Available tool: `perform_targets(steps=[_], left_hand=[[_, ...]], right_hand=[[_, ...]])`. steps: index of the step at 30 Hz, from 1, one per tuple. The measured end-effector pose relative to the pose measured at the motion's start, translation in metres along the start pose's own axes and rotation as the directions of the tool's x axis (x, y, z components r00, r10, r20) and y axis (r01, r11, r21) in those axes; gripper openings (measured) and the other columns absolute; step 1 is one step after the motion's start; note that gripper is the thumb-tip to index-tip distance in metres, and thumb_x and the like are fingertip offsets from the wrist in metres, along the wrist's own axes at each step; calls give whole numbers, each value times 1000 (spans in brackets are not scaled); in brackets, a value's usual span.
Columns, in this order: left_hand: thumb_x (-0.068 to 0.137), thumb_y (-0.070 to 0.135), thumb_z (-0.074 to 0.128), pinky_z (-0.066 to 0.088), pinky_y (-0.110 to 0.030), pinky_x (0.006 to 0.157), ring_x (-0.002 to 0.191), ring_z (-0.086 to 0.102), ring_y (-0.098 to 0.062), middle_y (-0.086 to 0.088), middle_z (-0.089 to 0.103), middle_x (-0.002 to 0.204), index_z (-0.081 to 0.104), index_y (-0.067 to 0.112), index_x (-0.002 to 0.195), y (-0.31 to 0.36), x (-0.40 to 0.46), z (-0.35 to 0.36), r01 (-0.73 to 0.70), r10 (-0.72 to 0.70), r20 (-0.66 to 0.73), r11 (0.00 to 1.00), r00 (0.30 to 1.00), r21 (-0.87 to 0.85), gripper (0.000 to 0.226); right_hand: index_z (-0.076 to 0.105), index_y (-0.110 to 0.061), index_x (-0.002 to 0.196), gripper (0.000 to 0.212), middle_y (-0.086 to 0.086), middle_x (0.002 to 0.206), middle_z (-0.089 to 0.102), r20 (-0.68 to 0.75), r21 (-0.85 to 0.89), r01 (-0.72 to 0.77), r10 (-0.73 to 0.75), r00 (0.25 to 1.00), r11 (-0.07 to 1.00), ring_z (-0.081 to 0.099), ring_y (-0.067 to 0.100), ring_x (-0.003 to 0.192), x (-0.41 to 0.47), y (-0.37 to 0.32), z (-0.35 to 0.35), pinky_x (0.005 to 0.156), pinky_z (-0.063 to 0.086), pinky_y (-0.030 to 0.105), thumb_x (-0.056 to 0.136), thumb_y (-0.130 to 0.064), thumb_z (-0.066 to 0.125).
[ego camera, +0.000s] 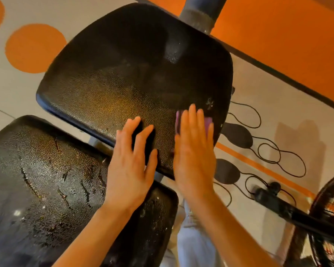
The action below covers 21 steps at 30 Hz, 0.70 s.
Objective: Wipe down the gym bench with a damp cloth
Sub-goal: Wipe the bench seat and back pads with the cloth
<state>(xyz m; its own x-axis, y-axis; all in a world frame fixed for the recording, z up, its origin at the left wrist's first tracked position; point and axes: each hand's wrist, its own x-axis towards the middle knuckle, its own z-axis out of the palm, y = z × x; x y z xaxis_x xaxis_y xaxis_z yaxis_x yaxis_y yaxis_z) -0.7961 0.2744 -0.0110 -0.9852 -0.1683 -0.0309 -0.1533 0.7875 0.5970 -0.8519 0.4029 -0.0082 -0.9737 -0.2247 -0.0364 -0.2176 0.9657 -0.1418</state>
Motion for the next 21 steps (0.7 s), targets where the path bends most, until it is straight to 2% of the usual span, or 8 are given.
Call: perform_targets(steps=[2,4,8,10,13,16,19,21], left_hand=[[99,24,51,32,-50,116,149,20,-18,-2,28,154,44,16,141,6,8,6,-14,16,29,998,999,-68,44],[99,24,50,37,-50,113,148,22,-18,-1,28,153,44,17,140,7,11,9,-4,8,39,995,999,-98,43],[99,30,45,38,-53,110,149,18,-16,2,26,154,42,22,141,3,10,12,-7,10,49,998,999,-65,43],[98,31,43,39,-53,110,149,16,-15,3,25,154,41,23,141,5,11,13,11,-8,58,998,998,-54,44],[98,35,39,37,-53,112,149,11,-8,4,23,155,40,24,142,5,12,14,26,-24,59,999,998,-41,46],[96,36,37,35,-54,113,148,8,-2,6,23,154,40,23,142,6,11,15,21,-19,53,999,998,-26,48],[96,34,37,33,-55,114,147,7,0,4,25,153,42,20,141,6,10,17,5,-4,28,1000,1000,-13,47],[96,34,37,30,-54,115,148,9,-2,4,25,153,43,19,141,6,11,17,4,-4,28,1000,1000,-9,47]], right_hand=[[23,-8,149,59,15,158,18,52,-11,122,-121,991,992,13,30,147,-51,-4,-1,120,10,46,94,-25,34],[25,-8,148,58,13,157,21,64,-15,209,-208,976,978,17,28,146,-34,15,4,119,12,46,94,-25,39],[20,-9,151,55,13,160,16,41,-13,-73,73,996,997,10,27,148,70,29,-6,121,9,45,100,-24,34],[14,-9,152,57,14,160,10,11,13,-97,97,995,995,5,28,149,51,16,-6,121,9,46,100,-23,34],[18,-7,151,60,15,159,12,66,20,137,-138,988,990,8,31,148,-33,0,-13,119,12,49,95,-19,37],[22,-8,149,57,13,158,19,87,31,248,-249,965,968,14,28,147,6,28,-10,121,13,47,96,-23,34],[13,-10,152,63,13,161,9,80,21,16,-17,997,1000,4,28,149,123,51,-9,119,2,44,98,-25,42],[12,-8,152,61,15,161,8,54,1,-111,111,992,994,4,29,149,141,50,-4,122,4,45,100,-27,38]])
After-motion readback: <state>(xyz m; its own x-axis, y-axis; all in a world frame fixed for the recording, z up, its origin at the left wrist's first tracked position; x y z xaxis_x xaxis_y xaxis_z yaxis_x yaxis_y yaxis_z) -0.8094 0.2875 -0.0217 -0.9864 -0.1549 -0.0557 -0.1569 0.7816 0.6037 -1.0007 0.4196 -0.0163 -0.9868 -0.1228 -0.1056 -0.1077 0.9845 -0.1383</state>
